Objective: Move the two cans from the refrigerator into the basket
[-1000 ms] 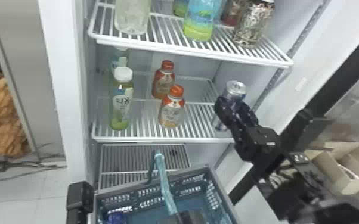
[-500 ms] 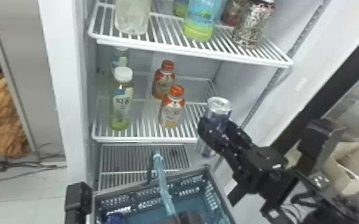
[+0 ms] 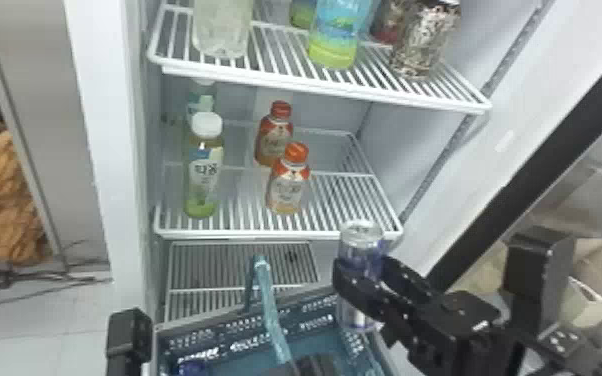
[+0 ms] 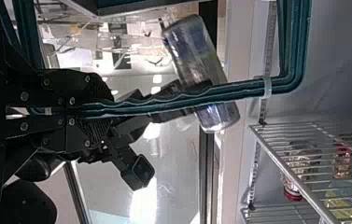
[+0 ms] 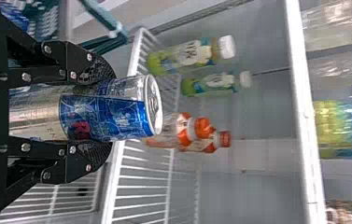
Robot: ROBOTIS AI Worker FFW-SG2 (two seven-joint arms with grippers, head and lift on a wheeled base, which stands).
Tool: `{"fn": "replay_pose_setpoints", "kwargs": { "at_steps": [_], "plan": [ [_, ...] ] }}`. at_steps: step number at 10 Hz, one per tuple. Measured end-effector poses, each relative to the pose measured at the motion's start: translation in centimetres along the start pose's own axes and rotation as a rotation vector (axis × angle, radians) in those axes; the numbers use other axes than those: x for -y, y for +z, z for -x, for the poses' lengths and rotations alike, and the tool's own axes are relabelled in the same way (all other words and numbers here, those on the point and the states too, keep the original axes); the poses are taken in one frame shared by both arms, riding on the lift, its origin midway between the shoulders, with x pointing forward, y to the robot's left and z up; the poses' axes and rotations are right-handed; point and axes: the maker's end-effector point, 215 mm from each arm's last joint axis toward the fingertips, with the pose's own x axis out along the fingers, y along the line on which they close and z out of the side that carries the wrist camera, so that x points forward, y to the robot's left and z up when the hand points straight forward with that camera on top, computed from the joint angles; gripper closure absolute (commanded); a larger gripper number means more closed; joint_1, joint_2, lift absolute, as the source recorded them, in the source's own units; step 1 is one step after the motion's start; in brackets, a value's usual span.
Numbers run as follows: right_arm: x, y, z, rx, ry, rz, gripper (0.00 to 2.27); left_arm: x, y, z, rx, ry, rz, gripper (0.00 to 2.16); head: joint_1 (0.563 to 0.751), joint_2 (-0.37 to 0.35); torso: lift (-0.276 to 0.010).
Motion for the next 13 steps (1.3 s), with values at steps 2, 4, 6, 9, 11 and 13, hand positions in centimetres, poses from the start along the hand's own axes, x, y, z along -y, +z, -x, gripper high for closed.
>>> {"fn": "replay_pose_setpoints", "kwargs": {
  "at_steps": [2, 4, 6, 9, 11, 13],
  "plan": [
    [0.1, -1.0, 0.4, -0.040, -0.001, -0.008, 0.89, 0.0, 0.0, 0.0, 0.000, 0.001, 0.001, 1.21, 0.695, -0.350, -0.266],
    [0.2, -1.2, 0.0, -0.043, 0.007, -0.020, 0.85, -0.1, -0.1, 0.0, 0.000, 0.001, 0.001, 1.21, 0.695, -0.350, -0.266],
    [0.3, -1.5, -0.3, -0.049, 0.013, -0.031, 0.48, 0.0, 0.0, -0.1, 0.000, 0.000, 0.000, 1.21, 0.695, -0.350, -0.266],
    [0.5, -1.6, -0.5, -0.047, 0.015, -0.034, 0.39, 0.1, 0.0, -0.1, -0.001, -0.002, -0.001, 1.21, 0.695, -0.350, -0.266],
    [0.9, -1.4, -0.6, -0.039, 0.007, -0.032, 0.39, 0.0, 0.0, -0.2, -0.001, -0.001, 0.000, 1.21, 0.695, -0.350, -0.266],
    [2.1, 0.4, -1.1, 0.031, -0.014, -0.019, 0.38, 0.0, -0.1, -0.2, -0.003, -0.002, 0.001, 1.21, 0.695, -0.350, -0.266]
  ]
}}
